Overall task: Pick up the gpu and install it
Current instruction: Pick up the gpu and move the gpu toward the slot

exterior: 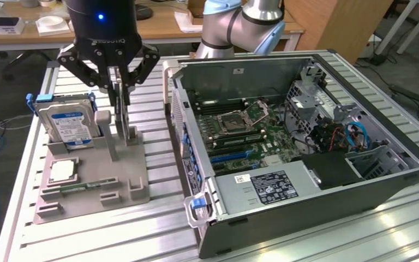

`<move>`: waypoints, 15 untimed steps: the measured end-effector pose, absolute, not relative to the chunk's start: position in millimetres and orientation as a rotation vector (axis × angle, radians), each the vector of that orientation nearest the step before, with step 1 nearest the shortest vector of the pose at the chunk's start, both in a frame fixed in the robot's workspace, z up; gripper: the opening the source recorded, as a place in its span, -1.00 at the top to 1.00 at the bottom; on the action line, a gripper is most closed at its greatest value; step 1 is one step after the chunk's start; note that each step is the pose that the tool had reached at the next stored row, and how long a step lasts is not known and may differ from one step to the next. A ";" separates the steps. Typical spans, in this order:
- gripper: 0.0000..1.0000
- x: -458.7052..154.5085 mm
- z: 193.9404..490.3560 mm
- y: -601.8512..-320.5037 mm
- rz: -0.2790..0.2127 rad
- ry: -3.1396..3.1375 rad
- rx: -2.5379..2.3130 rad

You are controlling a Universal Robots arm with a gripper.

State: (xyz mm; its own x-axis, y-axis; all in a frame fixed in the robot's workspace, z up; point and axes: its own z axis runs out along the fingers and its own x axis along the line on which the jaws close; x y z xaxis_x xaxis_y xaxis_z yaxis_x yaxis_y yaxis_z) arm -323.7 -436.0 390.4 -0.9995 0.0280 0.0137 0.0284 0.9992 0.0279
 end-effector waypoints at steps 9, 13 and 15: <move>0.47 -323.7 398.2 -436.0 -0.044 -3.128 -0.044; 0.47 -323.7 402.2 -436.0 -0.044 -3.128 -0.044; 0.47 -323.7 403.7 -436.0 -0.044 -3.128 -0.044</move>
State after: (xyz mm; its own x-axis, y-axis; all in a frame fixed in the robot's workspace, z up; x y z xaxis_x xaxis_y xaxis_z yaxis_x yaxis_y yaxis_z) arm -323.7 -436.0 403.7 -0.9995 0.0280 0.0137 0.0284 0.9992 0.0280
